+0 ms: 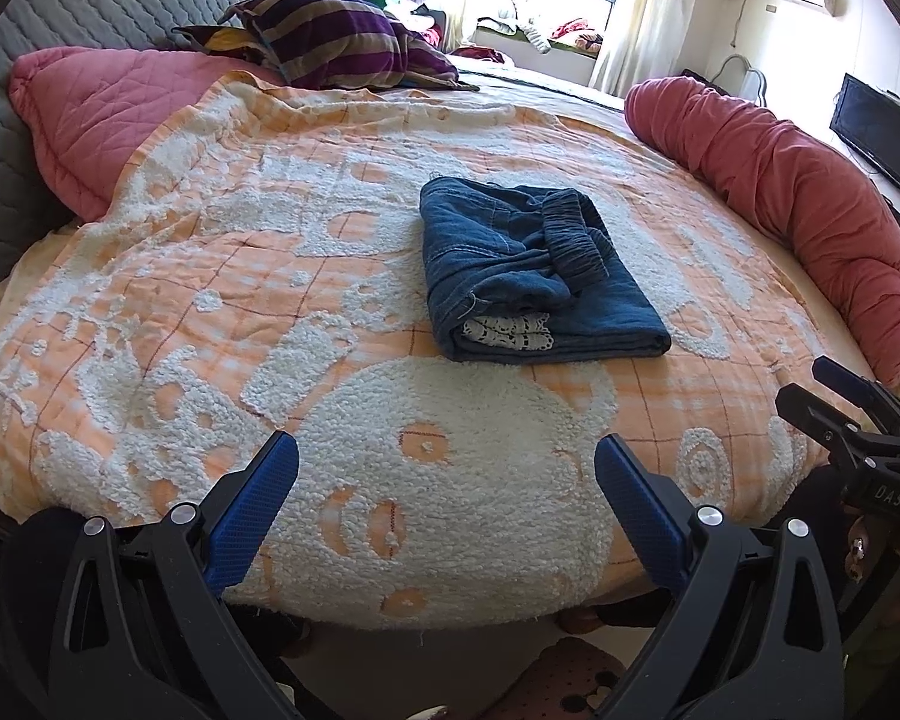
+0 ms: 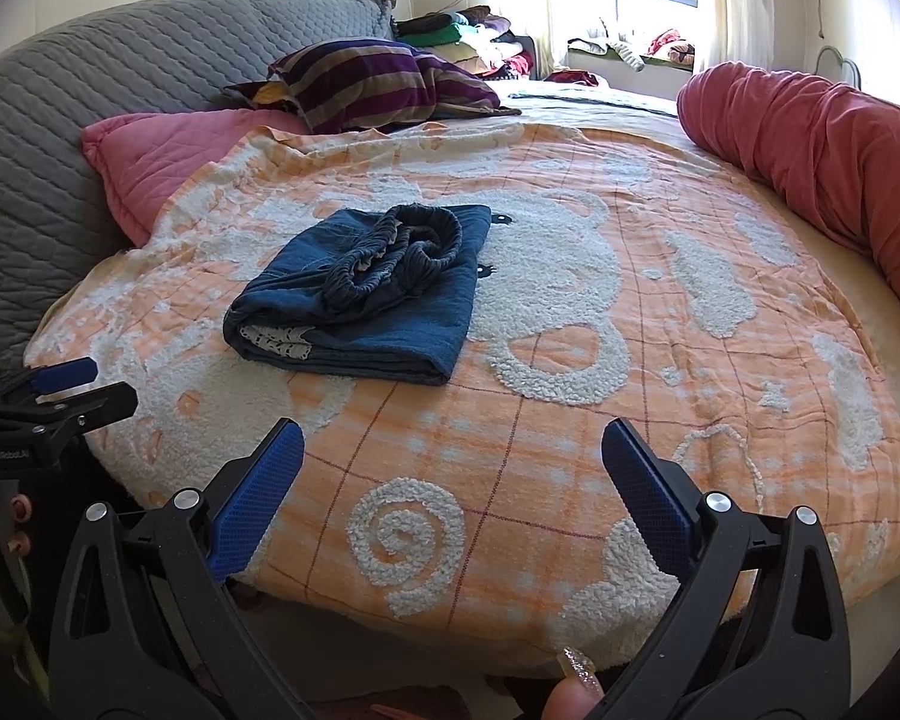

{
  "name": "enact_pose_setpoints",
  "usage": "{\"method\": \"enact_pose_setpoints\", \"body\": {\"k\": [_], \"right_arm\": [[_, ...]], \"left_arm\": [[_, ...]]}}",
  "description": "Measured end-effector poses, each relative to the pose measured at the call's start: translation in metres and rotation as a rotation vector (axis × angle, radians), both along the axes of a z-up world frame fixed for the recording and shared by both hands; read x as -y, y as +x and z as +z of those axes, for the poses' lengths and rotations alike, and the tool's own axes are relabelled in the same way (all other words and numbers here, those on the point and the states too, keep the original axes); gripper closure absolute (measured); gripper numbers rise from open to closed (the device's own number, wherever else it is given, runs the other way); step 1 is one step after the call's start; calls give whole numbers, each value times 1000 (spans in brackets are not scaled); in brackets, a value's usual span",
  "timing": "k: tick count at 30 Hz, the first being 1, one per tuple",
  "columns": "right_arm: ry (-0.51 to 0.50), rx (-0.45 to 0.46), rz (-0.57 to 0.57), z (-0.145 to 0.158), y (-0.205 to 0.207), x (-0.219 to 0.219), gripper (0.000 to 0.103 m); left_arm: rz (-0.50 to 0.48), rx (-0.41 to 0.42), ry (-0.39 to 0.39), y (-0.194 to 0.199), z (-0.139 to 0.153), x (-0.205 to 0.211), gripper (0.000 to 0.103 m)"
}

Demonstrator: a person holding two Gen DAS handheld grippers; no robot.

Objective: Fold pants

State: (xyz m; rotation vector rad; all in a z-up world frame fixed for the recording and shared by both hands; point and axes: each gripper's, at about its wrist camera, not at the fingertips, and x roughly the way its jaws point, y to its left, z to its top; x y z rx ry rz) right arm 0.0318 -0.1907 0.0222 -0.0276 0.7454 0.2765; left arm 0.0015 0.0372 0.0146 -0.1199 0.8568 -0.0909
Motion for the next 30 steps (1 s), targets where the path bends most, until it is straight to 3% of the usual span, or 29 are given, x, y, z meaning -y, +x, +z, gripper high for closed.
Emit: {"method": "enact_pose_setpoints", "body": {"k": [19,25,30], "right_arm": [[-6,-4,-8,-1,2,4,9],[-14,-17,-40,-5,16,18,9],[1,-36,-122,-9,48,54,9]], "left_arm": [[31,-15,39,7,-3,-8,4],[111,-29,25,24,-10,-36,4],[213,-66,9,67,-15,-83,4]]}}
